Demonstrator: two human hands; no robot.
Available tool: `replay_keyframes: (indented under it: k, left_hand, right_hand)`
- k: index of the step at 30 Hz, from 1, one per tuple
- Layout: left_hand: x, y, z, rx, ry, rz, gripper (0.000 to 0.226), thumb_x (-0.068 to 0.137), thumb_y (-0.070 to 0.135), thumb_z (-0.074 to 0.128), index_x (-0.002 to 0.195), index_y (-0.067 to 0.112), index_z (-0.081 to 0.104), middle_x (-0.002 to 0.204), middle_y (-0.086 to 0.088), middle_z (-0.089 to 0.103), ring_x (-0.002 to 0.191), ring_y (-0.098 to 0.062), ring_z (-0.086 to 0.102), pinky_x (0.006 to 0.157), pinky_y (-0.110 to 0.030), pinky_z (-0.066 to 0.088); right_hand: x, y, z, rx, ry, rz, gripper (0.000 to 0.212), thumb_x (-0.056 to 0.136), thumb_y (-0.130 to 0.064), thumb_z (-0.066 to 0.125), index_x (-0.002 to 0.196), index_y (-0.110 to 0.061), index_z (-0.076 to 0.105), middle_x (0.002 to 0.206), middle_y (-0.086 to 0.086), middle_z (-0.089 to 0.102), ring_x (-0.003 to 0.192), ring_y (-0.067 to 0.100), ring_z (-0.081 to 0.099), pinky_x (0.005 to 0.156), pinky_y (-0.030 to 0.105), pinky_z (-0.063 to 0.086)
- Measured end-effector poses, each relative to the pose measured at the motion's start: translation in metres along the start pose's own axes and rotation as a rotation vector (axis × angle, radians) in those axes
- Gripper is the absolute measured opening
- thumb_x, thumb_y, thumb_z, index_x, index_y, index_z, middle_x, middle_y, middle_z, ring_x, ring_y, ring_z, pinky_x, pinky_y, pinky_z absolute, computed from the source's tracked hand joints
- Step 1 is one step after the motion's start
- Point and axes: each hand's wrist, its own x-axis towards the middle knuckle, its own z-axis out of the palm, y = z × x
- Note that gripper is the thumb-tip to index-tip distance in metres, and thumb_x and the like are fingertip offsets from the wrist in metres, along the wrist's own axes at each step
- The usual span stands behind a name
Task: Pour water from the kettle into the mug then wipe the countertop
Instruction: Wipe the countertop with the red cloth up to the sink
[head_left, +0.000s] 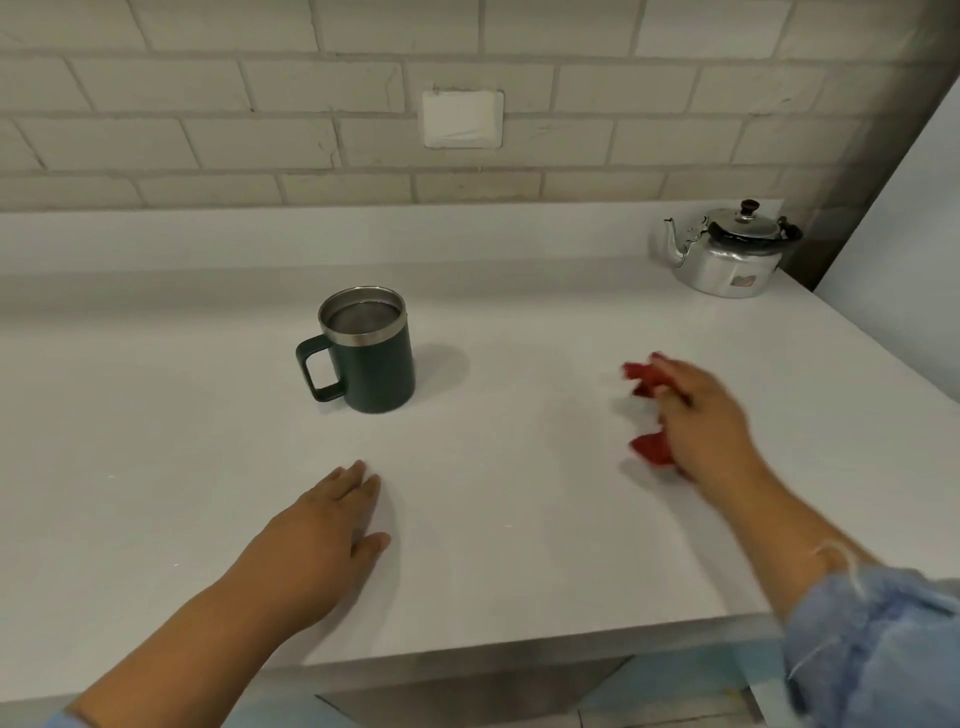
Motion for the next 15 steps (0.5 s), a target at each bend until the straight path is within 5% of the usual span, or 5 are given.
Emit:
replay_keyframes:
  k: [2, 4, 5, 9, 15]
  left_hand:
    - [-0.001, -0.001, 0.001, -0.01, 0.019, 0.009, 0.066, 0.094, 0.052, 0.033, 0.148, 0.027, 0.005, 0.158, 0.011, -0.002, 0.145, -0.009, 0.002, 0.115, -0.026, 0.008]
    - [-0.002, -0.003, 0.002, -0.022, 0.035, 0.018, 0.066, 0.093, 0.052, 0.033, 0.148, 0.028, 0.005, 0.158, 0.012, -0.002, 0.145, -0.008, 0.002, 0.115, -0.026, 0.009]
    - [-0.003, -0.004, 0.003, -0.026, 0.038, 0.02, 0.066, 0.093, 0.053, 0.033, 0.148, 0.029, 0.004, 0.157, 0.012, -0.002, 0.145, -0.008, 0.002, 0.115, -0.026, 0.009]
    - [-0.003, -0.006, 0.005, -0.035, 0.052, 0.019, 0.066, 0.093, 0.053, 0.034, 0.148, 0.031, 0.004, 0.157, 0.013, -0.002, 0.145, -0.008, 0.002, 0.115, -0.026, 0.009]
    - [-0.002, -0.007, 0.008, -0.039, 0.054, 0.019, 0.066, 0.093, 0.053, 0.033, 0.147, 0.032, 0.003, 0.157, 0.014, -0.003, 0.145, -0.007, 0.002, 0.114, -0.025, 0.009]
  right_hand:
    - [0.03, 0.016, -0.034, -0.246, 0.06, 0.059, 0.039, 0.097, -0.013, 0.041, 0.134, -0.018, 0.048, 0.13, 0.002, 0.055, 0.089, 0.013, 0.067, 0.073, 0.037, 0.06]
    - [0.048, 0.039, -0.057, -0.781, -0.009, 0.131, 0.046, 0.096, -0.027, 0.039, 0.143, -0.027, 0.036, 0.152, -0.003, 0.033, 0.13, 0.026, 0.043, 0.109, 0.045, 0.034]
    - [0.05, 0.048, -0.06, -0.973, -0.053, 0.17, 0.051, 0.096, -0.034, 0.038, 0.145, -0.033, 0.026, 0.157, -0.007, 0.021, 0.138, 0.03, 0.029, 0.113, 0.048, 0.024]
    - [0.052, 0.049, -0.015, -1.077, -0.135, 0.129, 0.054, 0.096, -0.039, 0.029, 0.147, -0.039, 0.014, 0.159, -0.011, 0.009, 0.142, 0.031, 0.017, 0.113, 0.052, 0.02]
    - [0.011, 0.025, 0.084, -1.039, -0.364, -0.318, 0.054, 0.094, -0.029, 0.037, 0.145, -0.04, 0.024, 0.157, -0.015, 0.015, 0.139, 0.023, 0.025, 0.107, 0.04, 0.03]
